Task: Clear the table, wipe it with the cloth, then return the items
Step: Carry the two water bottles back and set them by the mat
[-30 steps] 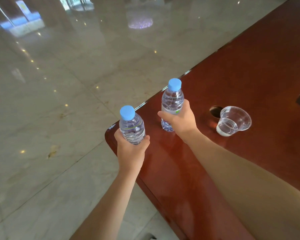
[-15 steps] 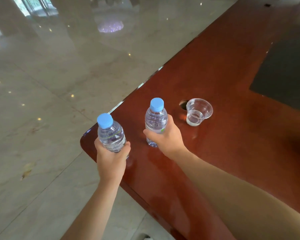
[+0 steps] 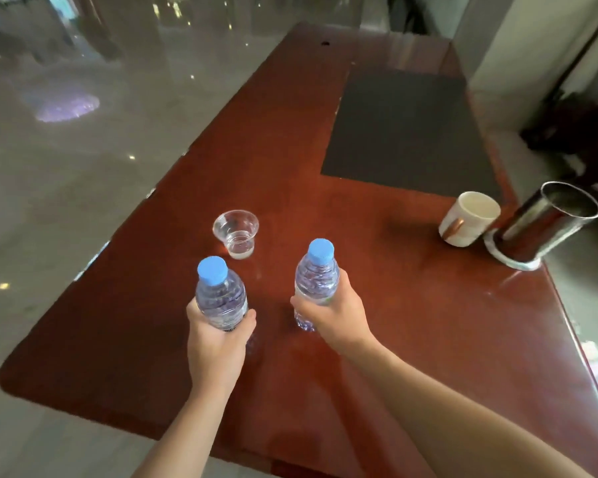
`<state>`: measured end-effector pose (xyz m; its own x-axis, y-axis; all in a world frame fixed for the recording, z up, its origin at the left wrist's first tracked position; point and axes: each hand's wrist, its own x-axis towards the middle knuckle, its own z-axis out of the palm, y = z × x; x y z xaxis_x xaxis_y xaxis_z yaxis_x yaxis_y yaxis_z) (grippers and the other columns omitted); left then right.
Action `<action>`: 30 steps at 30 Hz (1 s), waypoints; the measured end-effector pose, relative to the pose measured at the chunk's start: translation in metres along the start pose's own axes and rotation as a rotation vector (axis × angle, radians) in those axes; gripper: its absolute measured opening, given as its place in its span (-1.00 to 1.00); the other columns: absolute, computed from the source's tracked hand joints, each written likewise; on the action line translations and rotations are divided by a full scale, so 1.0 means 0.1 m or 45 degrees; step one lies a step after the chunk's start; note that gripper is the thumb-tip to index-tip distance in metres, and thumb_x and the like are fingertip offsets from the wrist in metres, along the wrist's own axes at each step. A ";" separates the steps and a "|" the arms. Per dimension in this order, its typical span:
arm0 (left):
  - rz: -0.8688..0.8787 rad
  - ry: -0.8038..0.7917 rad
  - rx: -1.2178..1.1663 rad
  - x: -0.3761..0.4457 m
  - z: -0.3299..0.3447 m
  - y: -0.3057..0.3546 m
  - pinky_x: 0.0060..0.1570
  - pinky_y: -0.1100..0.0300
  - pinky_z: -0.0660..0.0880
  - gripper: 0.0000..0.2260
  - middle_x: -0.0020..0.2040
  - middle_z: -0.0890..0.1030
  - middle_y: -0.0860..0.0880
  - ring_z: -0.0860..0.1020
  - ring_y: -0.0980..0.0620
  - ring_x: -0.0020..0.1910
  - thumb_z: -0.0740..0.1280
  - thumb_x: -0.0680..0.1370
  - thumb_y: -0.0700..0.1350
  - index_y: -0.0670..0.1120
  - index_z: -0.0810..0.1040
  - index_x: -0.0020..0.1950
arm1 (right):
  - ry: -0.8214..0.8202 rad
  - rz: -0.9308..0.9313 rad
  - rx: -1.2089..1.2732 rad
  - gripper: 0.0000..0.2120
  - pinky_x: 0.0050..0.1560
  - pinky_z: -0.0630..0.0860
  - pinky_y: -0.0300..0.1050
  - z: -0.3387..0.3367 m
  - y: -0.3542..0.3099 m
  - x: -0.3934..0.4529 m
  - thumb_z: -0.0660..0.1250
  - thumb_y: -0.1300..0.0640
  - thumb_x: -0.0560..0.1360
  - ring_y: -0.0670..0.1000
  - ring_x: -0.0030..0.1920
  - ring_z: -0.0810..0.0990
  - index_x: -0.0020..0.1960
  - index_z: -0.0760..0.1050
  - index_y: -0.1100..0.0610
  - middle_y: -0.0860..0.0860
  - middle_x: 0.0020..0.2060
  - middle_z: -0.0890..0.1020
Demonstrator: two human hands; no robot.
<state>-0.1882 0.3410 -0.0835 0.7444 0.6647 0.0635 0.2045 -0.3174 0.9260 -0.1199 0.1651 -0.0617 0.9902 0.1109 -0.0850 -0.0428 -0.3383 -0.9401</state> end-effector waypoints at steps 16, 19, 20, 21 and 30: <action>0.056 -0.393 0.011 -0.26 1.45 0.74 -0.32 0.31 0.36 -0.47 -0.19 0.56 0.21 0.51 0.45 -0.30 0.55 0.32 -0.01 0.19 0.28 0.09 | 0.499 0.214 -0.019 -0.52 -0.20 0.49 -0.26 -1.44 0.44 -0.03 0.48 -0.13 0.26 -0.26 -0.17 0.61 0.11 0.37 -0.17 -0.35 -0.14 0.61; 0.068 -0.413 0.011 -0.18 1.68 0.82 -0.32 0.30 0.35 -0.49 -0.20 0.56 0.20 0.52 0.43 -0.33 0.54 0.32 0.00 0.16 0.29 0.10 | 0.525 0.198 -0.030 -0.53 -0.23 0.46 -0.30 -1.50 0.44 0.15 0.47 -0.14 0.26 -0.30 -0.17 0.60 0.09 0.37 -0.17 -0.40 -0.12 0.58; 0.073 -0.412 0.012 -0.14 1.75 0.85 -0.33 0.30 0.35 -0.50 -0.22 0.56 0.20 0.52 0.42 -0.34 0.54 0.32 0.00 0.15 0.30 0.09 | 0.527 0.185 -0.037 -0.54 -0.26 0.43 -0.32 -1.51 0.44 0.22 0.46 -0.14 0.26 -0.32 -0.17 0.59 0.09 0.37 -0.16 -0.45 -0.11 0.55; 0.080 -0.412 0.016 -0.09 1.83 0.87 -0.34 0.30 0.34 -0.51 -0.24 0.56 0.20 0.52 0.42 -0.35 0.53 0.32 0.00 0.14 0.30 0.09 | 0.531 0.170 -0.042 -0.54 -0.26 0.42 -0.32 -1.52 0.43 0.30 0.45 -0.15 0.26 -0.33 -0.17 0.59 0.09 0.36 -0.15 -0.45 -0.10 0.54; 0.182 -0.422 0.042 0.63 2.58 1.12 -0.11 0.16 0.41 -0.45 -0.12 0.50 0.20 0.52 0.08 -0.14 0.53 0.30 0.08 0.13 0.30 0.15 | 0.591 0.118 -0.032 -0.52 -0.11 0.53 -0.20 -1.51 0.45 1.28 0.46 -0.19 0.27 -0.23 -0.11 0.58 0.10 0.32 -0.19 -0.26 -0.09 0.55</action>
<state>0.0455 0.1723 -0.0718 0.9316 0.3581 0.0625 0.0997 -0.4170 0.9034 0.0252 0.0233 -0.0651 0.9374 -0.3483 -0.0065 -0.1365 -0.3498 -0.9268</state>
